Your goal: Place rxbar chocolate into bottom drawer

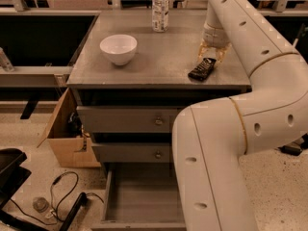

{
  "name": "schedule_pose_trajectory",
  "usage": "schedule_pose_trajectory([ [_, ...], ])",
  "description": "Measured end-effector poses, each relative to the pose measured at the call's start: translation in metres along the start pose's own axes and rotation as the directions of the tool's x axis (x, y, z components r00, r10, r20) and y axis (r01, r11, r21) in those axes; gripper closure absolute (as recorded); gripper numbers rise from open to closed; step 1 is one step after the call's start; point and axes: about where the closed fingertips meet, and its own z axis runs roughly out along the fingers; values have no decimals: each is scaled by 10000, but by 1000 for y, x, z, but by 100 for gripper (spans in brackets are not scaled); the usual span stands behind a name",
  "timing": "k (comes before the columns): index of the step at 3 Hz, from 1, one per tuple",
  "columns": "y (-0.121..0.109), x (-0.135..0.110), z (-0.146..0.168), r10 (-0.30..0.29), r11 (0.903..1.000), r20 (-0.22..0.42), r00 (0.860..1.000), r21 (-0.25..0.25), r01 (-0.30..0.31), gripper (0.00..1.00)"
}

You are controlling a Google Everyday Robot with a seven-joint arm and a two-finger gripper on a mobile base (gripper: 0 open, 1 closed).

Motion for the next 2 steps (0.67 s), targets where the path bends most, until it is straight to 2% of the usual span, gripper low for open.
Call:
schedule_pose_trajectory([
  [1,25,-9,-37,-1177,9927,1164,9862,394,1138,100],
  [2,15,-10,-99,-2502,9626,2212,9426,1617,2176,100],
])
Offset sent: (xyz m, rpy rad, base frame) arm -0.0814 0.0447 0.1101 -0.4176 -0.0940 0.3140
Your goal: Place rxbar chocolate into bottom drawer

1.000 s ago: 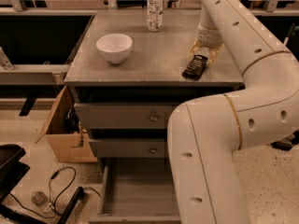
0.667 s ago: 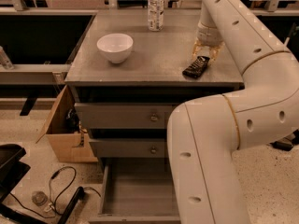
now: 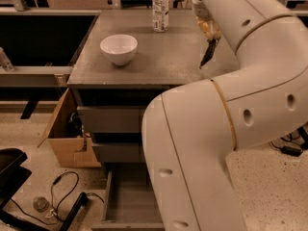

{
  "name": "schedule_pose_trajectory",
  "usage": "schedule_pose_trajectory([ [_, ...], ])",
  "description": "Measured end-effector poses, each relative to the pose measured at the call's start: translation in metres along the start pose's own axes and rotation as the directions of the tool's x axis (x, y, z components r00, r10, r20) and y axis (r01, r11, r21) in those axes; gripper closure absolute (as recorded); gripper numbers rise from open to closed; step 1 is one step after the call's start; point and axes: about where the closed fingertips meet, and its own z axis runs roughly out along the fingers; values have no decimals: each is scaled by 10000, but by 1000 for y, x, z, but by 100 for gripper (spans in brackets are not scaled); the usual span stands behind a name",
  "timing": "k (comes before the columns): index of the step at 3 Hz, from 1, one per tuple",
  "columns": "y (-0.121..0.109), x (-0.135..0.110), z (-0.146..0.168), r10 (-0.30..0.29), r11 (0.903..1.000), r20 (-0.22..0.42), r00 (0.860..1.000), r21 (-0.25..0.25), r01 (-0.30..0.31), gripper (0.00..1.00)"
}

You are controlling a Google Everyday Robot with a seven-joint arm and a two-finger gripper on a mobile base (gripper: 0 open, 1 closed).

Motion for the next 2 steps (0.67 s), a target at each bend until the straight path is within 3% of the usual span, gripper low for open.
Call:
schedule_pose_trajectory([
  [1,-34,15,-31,-278,9982,331,9991,534,260,100],
  [2,-33,15,-31,-283,9982,343,9990,530,265,100],
])
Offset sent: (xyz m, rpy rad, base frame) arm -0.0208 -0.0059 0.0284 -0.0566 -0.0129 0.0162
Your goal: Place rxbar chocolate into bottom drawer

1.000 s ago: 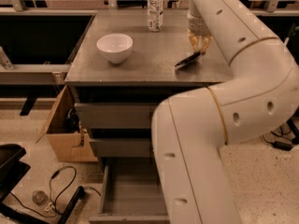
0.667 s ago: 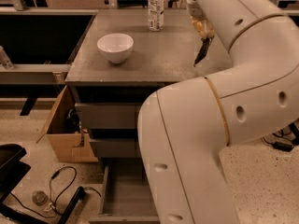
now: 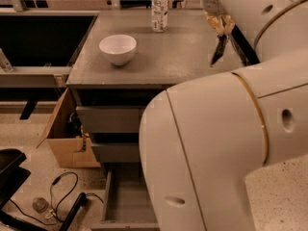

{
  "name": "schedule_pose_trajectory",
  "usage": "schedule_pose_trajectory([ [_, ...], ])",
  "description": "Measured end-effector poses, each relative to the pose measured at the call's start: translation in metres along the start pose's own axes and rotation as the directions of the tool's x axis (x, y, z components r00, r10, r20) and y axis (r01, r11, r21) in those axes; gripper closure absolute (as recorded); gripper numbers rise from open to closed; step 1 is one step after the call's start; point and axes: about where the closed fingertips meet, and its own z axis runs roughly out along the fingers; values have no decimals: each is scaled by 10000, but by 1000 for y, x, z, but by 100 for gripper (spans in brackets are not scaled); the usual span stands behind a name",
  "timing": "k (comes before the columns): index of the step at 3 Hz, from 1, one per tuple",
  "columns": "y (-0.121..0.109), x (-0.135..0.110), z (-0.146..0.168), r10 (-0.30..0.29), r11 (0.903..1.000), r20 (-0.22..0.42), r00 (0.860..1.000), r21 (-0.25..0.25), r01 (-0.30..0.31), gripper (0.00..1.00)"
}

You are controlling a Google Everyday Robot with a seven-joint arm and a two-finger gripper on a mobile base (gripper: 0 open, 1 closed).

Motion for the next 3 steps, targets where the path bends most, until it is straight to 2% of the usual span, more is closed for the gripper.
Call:
schedule_pose_trajectory([
  [1,-5,3,8,-9,9983,-195,9998,-584,-2,100],
  [2,-40,17,17,-114,9913,-431,9990,-1312,57,100],
  [3,-88,52,11,-128,9908,-760,9970,-1353,24,100],
])
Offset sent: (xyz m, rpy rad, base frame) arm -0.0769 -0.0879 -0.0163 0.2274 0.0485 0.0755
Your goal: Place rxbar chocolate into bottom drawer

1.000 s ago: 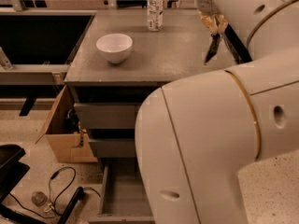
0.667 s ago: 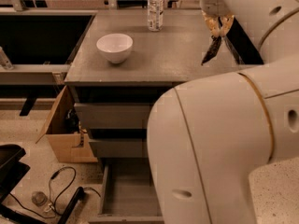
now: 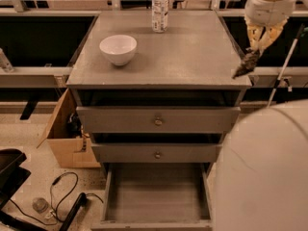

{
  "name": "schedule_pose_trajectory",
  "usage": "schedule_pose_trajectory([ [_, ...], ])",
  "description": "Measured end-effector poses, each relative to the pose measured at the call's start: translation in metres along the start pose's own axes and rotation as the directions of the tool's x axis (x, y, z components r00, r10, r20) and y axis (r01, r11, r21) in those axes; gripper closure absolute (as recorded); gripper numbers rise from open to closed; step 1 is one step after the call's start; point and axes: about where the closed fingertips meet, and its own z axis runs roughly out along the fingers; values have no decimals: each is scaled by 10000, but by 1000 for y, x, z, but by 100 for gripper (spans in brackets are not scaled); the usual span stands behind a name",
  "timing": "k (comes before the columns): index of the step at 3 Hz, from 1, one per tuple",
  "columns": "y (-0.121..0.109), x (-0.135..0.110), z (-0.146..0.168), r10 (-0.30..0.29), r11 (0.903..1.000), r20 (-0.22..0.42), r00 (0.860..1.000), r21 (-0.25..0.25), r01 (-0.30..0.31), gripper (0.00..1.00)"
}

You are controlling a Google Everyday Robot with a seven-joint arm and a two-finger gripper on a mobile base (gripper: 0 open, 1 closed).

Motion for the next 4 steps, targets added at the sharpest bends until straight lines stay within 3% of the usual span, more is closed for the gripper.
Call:
schedule_pose_trajectory([
  [1,-54,51,-10,304,9993,-72,9995,-209,-306,100],
  [2,-93,104,6,630,9923,-174,9979,-1054,-644,100],
  [3,-115,155,72,1056,9733,-998,9894,-1936,-1234,100],
  [4,-105,201,165,1234,9396,-2216,9673,-2875,-1857,100],
])
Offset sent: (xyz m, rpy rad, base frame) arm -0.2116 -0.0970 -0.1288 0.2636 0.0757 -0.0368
